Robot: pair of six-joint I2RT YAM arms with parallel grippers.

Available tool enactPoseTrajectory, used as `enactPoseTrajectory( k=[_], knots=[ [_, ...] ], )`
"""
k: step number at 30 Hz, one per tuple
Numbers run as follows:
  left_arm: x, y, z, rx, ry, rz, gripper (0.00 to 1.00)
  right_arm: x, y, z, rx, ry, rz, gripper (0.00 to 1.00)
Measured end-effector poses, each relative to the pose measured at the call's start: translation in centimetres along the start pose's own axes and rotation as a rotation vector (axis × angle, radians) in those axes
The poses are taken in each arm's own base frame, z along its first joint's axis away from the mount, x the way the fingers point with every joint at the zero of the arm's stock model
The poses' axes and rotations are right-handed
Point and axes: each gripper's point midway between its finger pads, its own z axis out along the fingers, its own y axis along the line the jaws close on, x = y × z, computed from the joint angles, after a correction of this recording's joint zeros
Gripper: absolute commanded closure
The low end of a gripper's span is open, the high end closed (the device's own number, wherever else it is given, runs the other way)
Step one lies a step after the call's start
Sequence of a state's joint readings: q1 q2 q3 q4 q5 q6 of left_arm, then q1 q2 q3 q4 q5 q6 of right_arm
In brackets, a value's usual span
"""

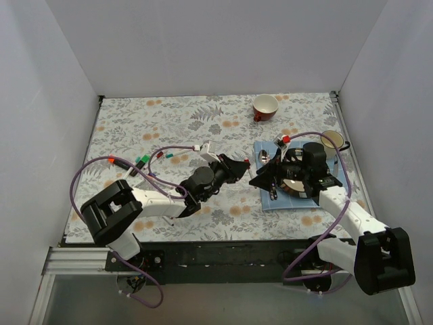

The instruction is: Open the pen caps

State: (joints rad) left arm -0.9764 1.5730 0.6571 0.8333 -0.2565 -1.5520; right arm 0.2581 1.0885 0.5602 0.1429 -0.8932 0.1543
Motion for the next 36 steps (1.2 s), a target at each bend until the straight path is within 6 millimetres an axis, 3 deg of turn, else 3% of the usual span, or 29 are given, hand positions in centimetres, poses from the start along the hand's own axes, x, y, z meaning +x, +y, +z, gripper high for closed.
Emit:
enactPoseTrajectory(
  k=[6,9,10,11,23,36],
  knots=[
    [-1.0,-2.0,0.9,0.043,-0.067,-0.05,1.0,0.3,-0.6,0.5,0.012,0.007,0.029,0.4],
    [-1.0,-2.5,1.3,0.053,-0.08,-0.069,1.0,0.5,-0.7,0.6,0.009,0.015,0.043,0.75],
    [-0.9,-2.6,1.4,0.054,-0.082,-0.073,1.0,0.6,-0.7,0.7,0.006,0.017,0.043,0.96],
    [-0.8,-2.6,1.4,0.052,-0.082,-0.077,1.0,0.5,-0.6,0.7,0.001,0.016,0.041,0.99],
    [-1.3,-2.3,1.4,0.02,-0.138,-0.046,1.0,0.6,-0.8,0.7,-0.012,0.03,-0.017,0.99],
    [-3.3,-2.5,1.7,0.054,-0.104,-0.009,1.0,-1.0,-0.9,1.3,-0.012,0.023,-0.104,0.99]
  ],
)
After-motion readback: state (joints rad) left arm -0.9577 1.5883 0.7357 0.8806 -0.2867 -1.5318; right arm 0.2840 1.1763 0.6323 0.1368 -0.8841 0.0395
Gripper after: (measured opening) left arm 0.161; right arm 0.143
